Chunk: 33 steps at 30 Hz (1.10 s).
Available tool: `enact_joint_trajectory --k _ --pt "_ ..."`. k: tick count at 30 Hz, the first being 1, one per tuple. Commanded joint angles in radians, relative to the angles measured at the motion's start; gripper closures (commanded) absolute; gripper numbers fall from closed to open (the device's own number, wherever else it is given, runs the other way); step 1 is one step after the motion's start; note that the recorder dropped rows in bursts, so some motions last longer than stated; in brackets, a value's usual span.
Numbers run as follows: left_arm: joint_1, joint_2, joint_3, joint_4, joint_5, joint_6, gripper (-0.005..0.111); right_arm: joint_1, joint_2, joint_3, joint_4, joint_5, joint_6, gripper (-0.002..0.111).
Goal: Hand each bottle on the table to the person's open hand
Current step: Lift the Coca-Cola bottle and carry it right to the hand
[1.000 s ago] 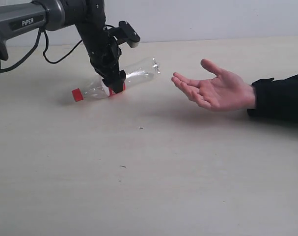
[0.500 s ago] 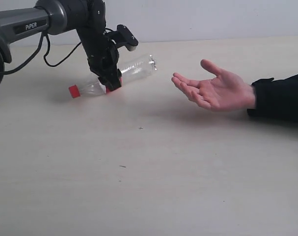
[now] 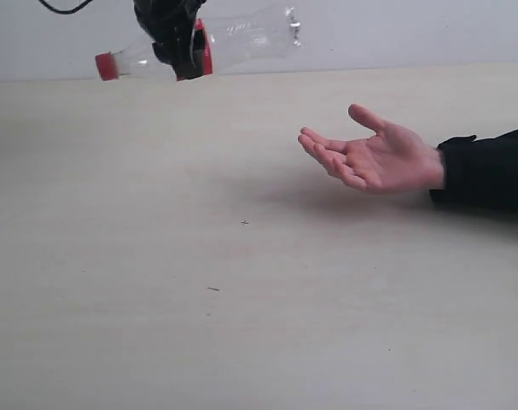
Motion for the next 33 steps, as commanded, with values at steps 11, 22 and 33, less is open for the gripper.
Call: enact_joint_trajectory --k 11,22,33 --pt "-0.178 -0.082 -0.003 0.002 0.01 0.188 0.107 0.004 -0.002 0.006 0.0 -0.014 0.002 0.106" --pt "-0.233 -0.082 -0.003 0.14 0.01 0.254 0.107 0.004 -0.002 0.006 0.0 -0.014 0.002 0.106" --pt "-0.301 -0.082 -0.003 0.137 0.01 0.58 0.107 0.004 -0.002 0.006 0.0 -0.014 0.002 0.106"
